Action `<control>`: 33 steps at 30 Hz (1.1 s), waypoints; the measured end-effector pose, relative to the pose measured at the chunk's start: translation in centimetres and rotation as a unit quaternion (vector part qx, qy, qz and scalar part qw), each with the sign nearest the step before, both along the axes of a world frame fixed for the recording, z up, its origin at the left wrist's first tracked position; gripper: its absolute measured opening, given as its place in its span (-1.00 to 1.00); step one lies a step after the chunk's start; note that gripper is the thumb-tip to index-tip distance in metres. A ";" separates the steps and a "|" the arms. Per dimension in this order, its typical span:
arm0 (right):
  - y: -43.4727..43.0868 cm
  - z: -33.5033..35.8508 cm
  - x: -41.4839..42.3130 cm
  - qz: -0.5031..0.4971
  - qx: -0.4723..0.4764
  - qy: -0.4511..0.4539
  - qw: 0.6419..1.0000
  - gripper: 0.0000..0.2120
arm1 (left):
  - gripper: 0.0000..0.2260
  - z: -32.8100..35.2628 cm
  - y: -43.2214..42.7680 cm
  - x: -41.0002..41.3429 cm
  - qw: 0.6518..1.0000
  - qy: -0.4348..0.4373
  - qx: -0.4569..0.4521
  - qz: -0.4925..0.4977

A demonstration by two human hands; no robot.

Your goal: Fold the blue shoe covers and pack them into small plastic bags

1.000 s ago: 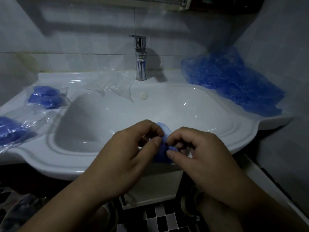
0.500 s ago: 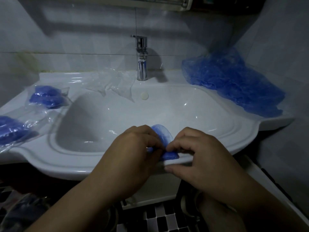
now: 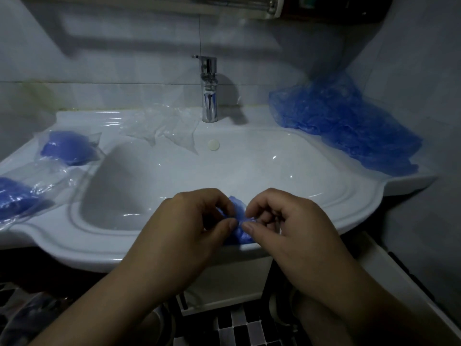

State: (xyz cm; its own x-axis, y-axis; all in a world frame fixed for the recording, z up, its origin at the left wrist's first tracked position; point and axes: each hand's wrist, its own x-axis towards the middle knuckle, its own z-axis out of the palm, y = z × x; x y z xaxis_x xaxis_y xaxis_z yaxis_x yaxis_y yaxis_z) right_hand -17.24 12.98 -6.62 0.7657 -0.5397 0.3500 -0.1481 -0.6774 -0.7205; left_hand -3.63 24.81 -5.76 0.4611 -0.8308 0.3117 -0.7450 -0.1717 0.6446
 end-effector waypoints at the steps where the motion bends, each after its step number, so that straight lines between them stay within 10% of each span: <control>1: 0.0 -0.1 0.2 -0.013 0.000 0.002 1.000 -0.88 | -0.90 -0.1 -0.1 -0.1 1.000 -0.013 0.001 0.017; 10: -0.2 -0.7 0.6 -0.036 -0.120 0.029 0.992 -0.94 | -0.90 -0.7 -0.7 -0.7 0.995 -0.066 0.002 0.068; 14: -0.8 -0.2 -0.2 0.036 -0.131 0.100 0.986 -0.71 | -0.92 -0.8 -0.3 0.1 0.995 -0.095 0.016 0.002; 19: -1.0 0.3 -0.8 0.069 -0.111 0.083 0.988 -0.89 | -0.69 0.2 0.9 1.1 0.989 -0.097 0.043 -0.103; 23: -0.9 0.3 -0.6 0.069 -0.067 0.067 0.993 -0.87 | -0.97 0.2 0.6 0.7 0.997 -0.059 0.030 -0.045; 33: -0.3 -0.5 0.5 -0.022 -0.060 0.035 0.997 -0.92 | -0.89 0.0 0.1 -0.1 0.997 -0.033 0.033 0.058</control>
